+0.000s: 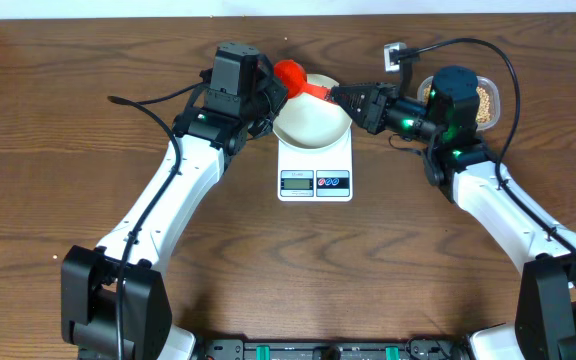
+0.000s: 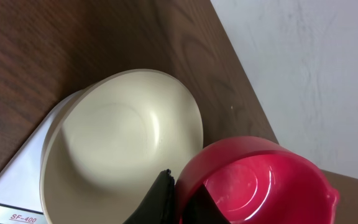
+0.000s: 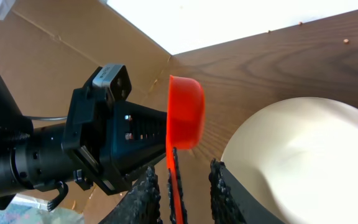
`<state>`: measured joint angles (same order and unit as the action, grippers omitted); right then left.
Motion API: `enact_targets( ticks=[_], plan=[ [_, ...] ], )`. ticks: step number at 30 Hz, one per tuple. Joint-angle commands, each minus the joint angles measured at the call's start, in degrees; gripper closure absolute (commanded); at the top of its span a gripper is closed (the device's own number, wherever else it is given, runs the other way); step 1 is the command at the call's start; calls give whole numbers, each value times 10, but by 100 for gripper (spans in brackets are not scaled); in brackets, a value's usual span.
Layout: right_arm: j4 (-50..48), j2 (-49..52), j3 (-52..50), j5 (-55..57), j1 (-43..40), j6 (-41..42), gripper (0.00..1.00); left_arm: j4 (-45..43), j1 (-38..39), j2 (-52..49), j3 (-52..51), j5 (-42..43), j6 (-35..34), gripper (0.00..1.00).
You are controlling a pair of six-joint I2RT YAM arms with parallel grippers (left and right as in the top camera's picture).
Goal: Scoop item into bowl and weigh 50g on scale
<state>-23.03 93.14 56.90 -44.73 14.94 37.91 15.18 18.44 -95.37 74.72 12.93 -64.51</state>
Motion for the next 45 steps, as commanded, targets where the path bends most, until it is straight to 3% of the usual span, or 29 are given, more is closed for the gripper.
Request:
enact_targets(
  ticks=[1,7,16,22,28,29,32,35,40,45],
  plan=[
    [0,-2,7,0,8,-18,74,2,-1,10,9,-4,3,93],
    [0,-2,7,-9,9,-18,80,2,-1,10,9,2,3,93],
    [1,-2,7,-11,9,-18,99,5,-1,10,9,2,3,93],
    [1,-2,7,-11,9,-17,99,5,-1,10,9,2,3,92],
    [-9,-2,7,-11,-13,3,99,5,-1,10,9,1,3,42],
    [-13,-2,7,-11,-19,9,99,5,-1,10,9,1,4,37],
    [-21,-3,7,-14,-44,26,99,4,-2,10,9,-4,7,35],
    [-23,-8,7,-16,-73,35,99,0,-1,10,9,-3,55,34],
    [-29,-33,7,-44,-128,39,99,-25,3,10,9,7,278,34],
    [-27,-54,7,-70,-181,45,99,-32,23,10,9,5,401,34]
  ],
)
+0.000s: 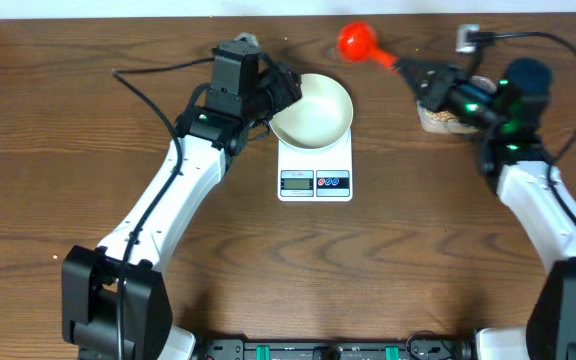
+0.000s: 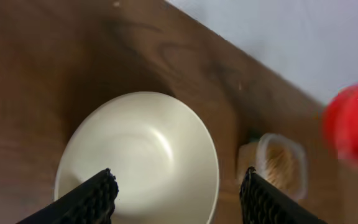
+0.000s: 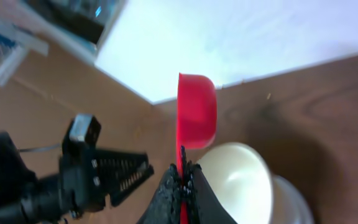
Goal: Scoop item into bowl and weigh 50g on scale
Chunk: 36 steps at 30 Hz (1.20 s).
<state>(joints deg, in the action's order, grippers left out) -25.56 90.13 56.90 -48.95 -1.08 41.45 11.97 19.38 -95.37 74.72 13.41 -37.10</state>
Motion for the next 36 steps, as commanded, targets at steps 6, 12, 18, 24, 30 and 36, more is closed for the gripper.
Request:
enact_targets(
  ticks=[6,12,18,24,30,36],
  plan=[
    [42,-25,7,-49,-62,-7,99,97,70,10,9,1,252,48],
    [101,-25,7,-50,-68,-53,99,218,148,10,7,-76,355,87],
    [103,-25,7,-50,-68,-54,99,209,175,10,-23,-120,368,92],
    [114,-25,7,-50,-68,-64,99,155,175,10,-59,-119,391,93],
    [117,-25,7,-50,-68,-69,99,132,176,3,-79,-115,402,93],
    [118,-25,7,-50,-68,-73,99,125,176,-37,-81,-77,447,93]
  ],
)
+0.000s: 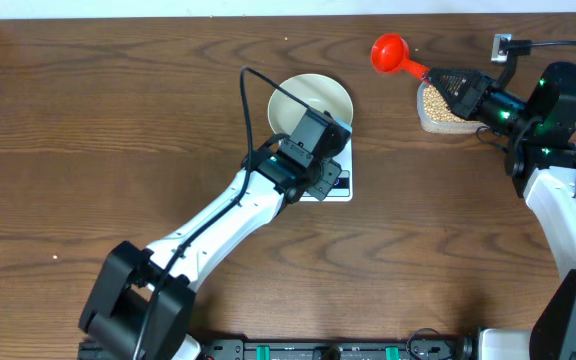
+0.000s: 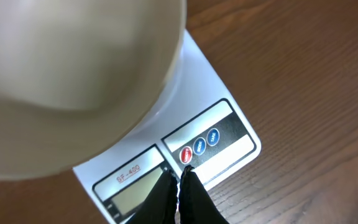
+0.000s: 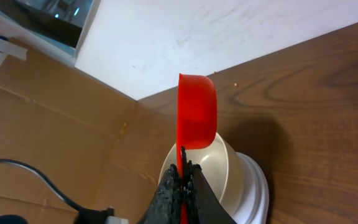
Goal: Scoop item into bowl and weigh 50g on scale
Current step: 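Move the left gripper down to the scale's button panel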
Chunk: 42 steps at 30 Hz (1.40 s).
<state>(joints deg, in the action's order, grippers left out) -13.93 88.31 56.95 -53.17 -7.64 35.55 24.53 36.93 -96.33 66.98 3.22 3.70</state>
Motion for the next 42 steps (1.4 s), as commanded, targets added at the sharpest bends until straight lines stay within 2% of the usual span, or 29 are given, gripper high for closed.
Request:
enact_targets(
  ticks=[1,4,11,22,42],
  plan=[
    [3,-7,7,-7,-2,-16,99,0,1,-33,-3,31,43,93],
    [10,-7,7,-5,-2,-22,99,-4,1,-41,-3,32,47,93],
    [19,-7,7,3,-2,-25,99,-4,1,-57,-5,32,116,93],
    [41,-7,7,3,-2,-44,99,-32,1,-107,-5,14,126,93],
    [41,-7,7,3,-2,-46,99,-60,-15,-116,-5,2,116,93]
  ],
)
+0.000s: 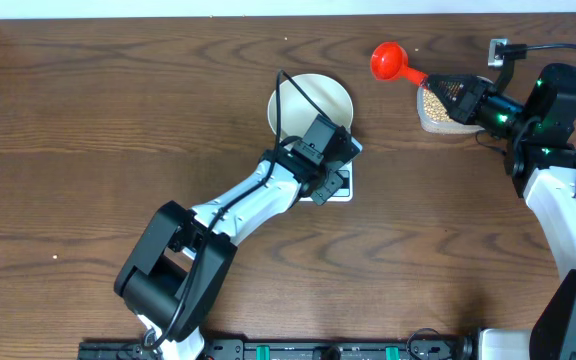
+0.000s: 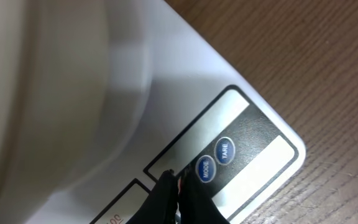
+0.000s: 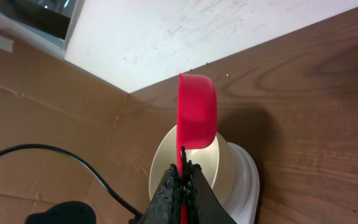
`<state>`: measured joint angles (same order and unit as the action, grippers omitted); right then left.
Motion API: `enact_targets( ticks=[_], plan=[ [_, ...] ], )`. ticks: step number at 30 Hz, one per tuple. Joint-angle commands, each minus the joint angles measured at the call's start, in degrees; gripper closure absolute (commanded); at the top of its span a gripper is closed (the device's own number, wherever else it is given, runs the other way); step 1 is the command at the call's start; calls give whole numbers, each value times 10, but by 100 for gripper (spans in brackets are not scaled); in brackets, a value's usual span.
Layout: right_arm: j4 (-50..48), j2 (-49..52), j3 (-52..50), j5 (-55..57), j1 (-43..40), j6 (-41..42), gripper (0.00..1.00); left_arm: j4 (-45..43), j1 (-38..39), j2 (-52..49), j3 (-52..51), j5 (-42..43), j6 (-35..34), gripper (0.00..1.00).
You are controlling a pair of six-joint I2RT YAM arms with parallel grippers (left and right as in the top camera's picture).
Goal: Scoop item into bowl and weigh 50g on scale
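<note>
A cream bowl (image 1: 311, 103) stands on the white scale (image 2: 185, 93). My left gripper (image 2: 178, 182) is shut with nothing in it. Its tips rest on the scale's dark button panel, just left of the blue MODE button (image 2: 205, 168) and the TARE button (image 2: 224, 150). In the overhead view the left gripper (image 1: 338, 172) covers most of the scale. My right gripper (image 3: 182, 177) is shut on the handle of the red scoop (image 3: 196, 115), held in the air at the back right. The scoop's cup (image 1: 387, 60) looks empty.
A clear container of tan grains (image 1: 436, 112) sits at the back right, partly under my right gripper (image 1: 446, 90). A black cable (image 1: 293, 100) from the left arm loops over the bowl. The table's back edge meets a white wall (image 3: 229, 31).
My left gripper has come down closer to the scale, its shut tips now on the button panel beside MODE. The right gripper and scoop have barely shifted.
First the left gripper held the scoop's cup over the bowl while the right stood open around its handle. Then the right was shut on the handle with the scoop at the back right, the left open. Later the left was shut above the scale's buttons, now on them.
</note>
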<state>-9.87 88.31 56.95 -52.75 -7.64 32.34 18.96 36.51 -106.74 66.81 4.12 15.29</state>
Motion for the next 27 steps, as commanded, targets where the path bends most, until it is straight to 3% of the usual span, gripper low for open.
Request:
enact_targets(
  ticks=[1,14,27],
  plan=[
    [1,-7,7,-1,-2,-14,99,-5,-14,-14,-3,-7,-3,93],
    [5,-7,7,0,-2,-18,99,-12,-22,-35,-3,29,-3,93],
    [6,-7,7,1,-2,-22,99,-11,-10,12,-3,29,-3,93]
  ],
)
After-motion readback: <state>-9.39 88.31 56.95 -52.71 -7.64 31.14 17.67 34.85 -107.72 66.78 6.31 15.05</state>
